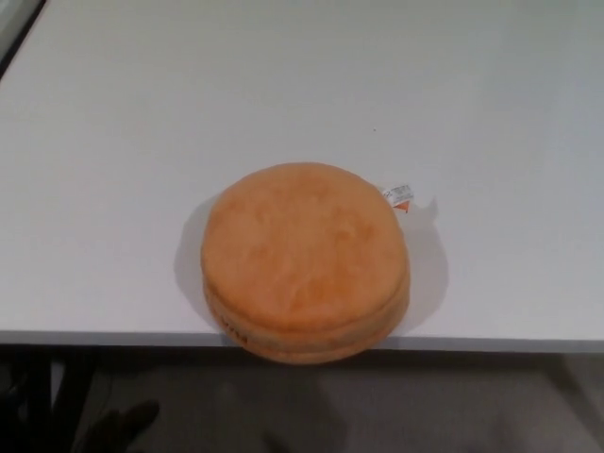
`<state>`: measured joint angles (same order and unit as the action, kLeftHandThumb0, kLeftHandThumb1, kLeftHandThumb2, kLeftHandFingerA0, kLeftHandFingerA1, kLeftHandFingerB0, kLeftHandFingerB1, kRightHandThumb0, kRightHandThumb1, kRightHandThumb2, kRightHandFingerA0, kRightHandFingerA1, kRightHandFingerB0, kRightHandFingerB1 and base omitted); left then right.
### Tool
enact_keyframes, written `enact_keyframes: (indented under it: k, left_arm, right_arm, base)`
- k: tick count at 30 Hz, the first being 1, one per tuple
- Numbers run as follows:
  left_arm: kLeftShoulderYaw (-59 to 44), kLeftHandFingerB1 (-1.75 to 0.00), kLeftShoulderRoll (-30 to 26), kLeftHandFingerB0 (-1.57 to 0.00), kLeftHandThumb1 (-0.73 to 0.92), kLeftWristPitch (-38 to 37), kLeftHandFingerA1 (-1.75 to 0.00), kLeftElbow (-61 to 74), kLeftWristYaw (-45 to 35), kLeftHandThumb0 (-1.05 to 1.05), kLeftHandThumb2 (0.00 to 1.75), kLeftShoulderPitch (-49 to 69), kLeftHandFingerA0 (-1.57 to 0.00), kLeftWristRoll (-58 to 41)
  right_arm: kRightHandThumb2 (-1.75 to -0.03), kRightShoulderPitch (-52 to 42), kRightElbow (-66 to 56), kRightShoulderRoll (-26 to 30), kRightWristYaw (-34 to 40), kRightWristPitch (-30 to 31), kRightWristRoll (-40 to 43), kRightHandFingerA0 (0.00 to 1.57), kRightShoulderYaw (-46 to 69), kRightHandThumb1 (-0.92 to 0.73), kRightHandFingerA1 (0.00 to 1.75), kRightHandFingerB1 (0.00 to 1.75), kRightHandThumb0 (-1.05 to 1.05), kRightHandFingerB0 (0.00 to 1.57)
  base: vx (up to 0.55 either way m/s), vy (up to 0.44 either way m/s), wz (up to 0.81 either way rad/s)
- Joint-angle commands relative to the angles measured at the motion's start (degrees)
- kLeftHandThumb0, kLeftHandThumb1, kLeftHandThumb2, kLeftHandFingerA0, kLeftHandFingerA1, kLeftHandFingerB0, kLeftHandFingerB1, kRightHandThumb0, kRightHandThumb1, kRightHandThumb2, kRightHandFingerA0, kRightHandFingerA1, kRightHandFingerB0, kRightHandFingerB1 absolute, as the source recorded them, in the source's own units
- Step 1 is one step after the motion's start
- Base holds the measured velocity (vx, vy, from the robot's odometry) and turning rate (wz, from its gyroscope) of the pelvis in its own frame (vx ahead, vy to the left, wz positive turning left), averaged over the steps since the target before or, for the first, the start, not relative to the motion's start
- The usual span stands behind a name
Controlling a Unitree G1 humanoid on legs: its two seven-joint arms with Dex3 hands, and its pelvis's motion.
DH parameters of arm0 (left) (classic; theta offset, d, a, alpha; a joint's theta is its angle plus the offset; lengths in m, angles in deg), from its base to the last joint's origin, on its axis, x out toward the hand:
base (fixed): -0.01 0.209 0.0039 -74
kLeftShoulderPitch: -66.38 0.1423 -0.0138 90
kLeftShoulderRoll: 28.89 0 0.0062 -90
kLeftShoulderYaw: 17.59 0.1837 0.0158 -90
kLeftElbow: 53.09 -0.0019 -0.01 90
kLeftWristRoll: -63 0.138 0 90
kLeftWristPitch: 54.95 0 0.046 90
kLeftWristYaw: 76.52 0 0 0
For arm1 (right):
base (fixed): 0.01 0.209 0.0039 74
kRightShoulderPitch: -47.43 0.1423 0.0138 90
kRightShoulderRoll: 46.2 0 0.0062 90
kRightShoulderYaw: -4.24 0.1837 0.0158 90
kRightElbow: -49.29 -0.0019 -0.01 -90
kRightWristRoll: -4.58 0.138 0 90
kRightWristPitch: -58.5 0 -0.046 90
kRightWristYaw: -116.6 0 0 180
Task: A soft plate is kept in the center of the table close to the robot and the robot uses its left hand to pick up the plate, turns it upside down and places it back on the table
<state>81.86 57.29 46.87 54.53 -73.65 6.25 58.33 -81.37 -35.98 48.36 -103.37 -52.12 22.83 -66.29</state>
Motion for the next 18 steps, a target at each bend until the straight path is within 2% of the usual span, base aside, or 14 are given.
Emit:
enact_keyframes:
  k: [1,3,6,8,9,10,11,12,13,16,17,18]
  left_arm:
    - [-2.4,-0.27,0.6,-0.15,0.91,-42.1,-0.39,-15.1,-3.2,-0.92,0.69,12.5,-0.18,3.4]
    - [-2.5,-0.29,3.0,-0.17,0.90,-44.3,-0.41,-18.5,-5.5,-0.91,0.68,13.1,-0.17,0.2]
    - [-2.3,-0.29,6.0,-0.18,0.90,-47.5,-0.41,-24.0,-8.4,-0.89,0.68,12.0,-0.18,-3.0]
    - [-2.8,-0.29,6.1,-0.19,0.90,-48.0,-0.42,-25.8,-8.4,-0.89,0.68,11.4,-0.19,-2.7]
    - [-3.1,-0.29,6.2,-0.19,0.90,-48.2,-0.42,-26.5,-8.7,-0.89,0.68,11.1,-0.19,-2.9]
    - [-3.5,-0.30,6.8,-0.20,0.90,-47.5,-0.43,-27.2,-9.6,-0.89,0.68,10.4,-0.19,-4.0]
    - [-3.8,-0.31,7.2,-0.20,0.89,-47.6,-0.44,-28.0,-10.4,-0.89,0.68,9.7,-0.18,-4.8]
    - [-4.1,-0.31,7.7,-0.20,0.89,-47.9,-0.44,-28.9,-11.3,-0.89,0.68,8.9,-0.18,-5.7]
    - [-4.2,-0.30,7.9,-0.21,0.90,-48.0,-0.43,-29.3,-11.5,-0.90,0.68,8.0,-0.19,-5.9]
    - [-4.5,-0.30,8.3,-0.21,0.90,-48.6,-0.42,-29.7,-11.3,-0.90,0.68,7.7,-0.20,-5.6]
    - [-4.7,-0.30,8.2,-0.21,0.90,-48.8,-0.43,-29.9,-11.4,-0.91,0.68,7.5,-0.20,-5.6]
    - [-5.0,-0.31,8.1,-0.22,0.89,-49.1,-0.43,-30.1,-11.7,-0.91,0.68,7.5,-0.21,-5.7]
  right_arm:
    - [-1.11,0.1,5.8,-0.1,2.4,-9.1,-3.8,0.04,2.3,-0.74,0.44,0.31,-0.82,0.01]
    - [-1.11,-0.4,5.3,0.1,2.8,-8.8,-4.4,0.05,2.2,-0.72,0.43,0.33,-0.77,0.03]
    - [-1.12,-0.5,5.2,0.5,2.7,-9.3,-4.1,0.04,2.7,-0.76,0.43,0.29,-0.84,0.00]
    - [-1.12,-0.8,5.1,0.1,2.4,-9.3,-3.7,0.14,2.4,-0.77,0.47,0.30,-0.87,0.00]
    - [-1.12,-1.1,4.8,0.0,2.6,-9.1,-3.9,0.14,2.3,-0.77,0.47,0.30,-0.87,0.00]
    - [-1.01,-1.2,4.4,0.1,3.3,-9.4,-4.9,0.07,2.3,-0.78,0.40,0.32,-0.88,0.08]
    - [-0.74,-1.1,4.4,0.3,3.9,-9.5,-5.7,0.15,2.3,-0.92,0.31,0.23,-0.83,0.12]
    - [-0.74,-0.9,4.4,0.5,4.5,-9.6,-6.5,0.15,2.4,-0.92,0.31,0.23,-0.83,0.12]
    - [-1.08,-0.4,4.5,0.5,4.5,-9.8,-6.1,0.08,2.4,-0.78,0.43,0.32,-0.81,0.06]
    - [-1.08,0.2,4.9,0.2,4.3,-9.7,-5.3,0.10,2.4,-0.76,0.44,0.36,-0.81,0.06]
    - [-0.71,0.3,4.9,0.0,4.1,-9.3,-4.8,0.16,2.3,-0.92,0.32,0.23,-0.82,0.11]
    - [-1.09,0.3,5.3,-0.4,3.8,-9.0,-4.2,0.11,2.0,-0.76,0.44,0.34,-0.83,0.05]
  base:
    - [0.00,0.000,0.00]
    - [0.00,0.000,0.00]
    - [0.00,0.000,0.00]
    - [0.00,0.000,0.00]
    - [0.00,0.000,0.00]
    - [0.00,0.000,0.00]
    - [0.00,0.000,0.00]
    - [0.00,0.000,0.00]
    - [0.00,0.000,0.00]
    - [0.00,0.000,0.00]
    - [0.00,0.000,0.00]
    - [0.00,0.000,0.00]
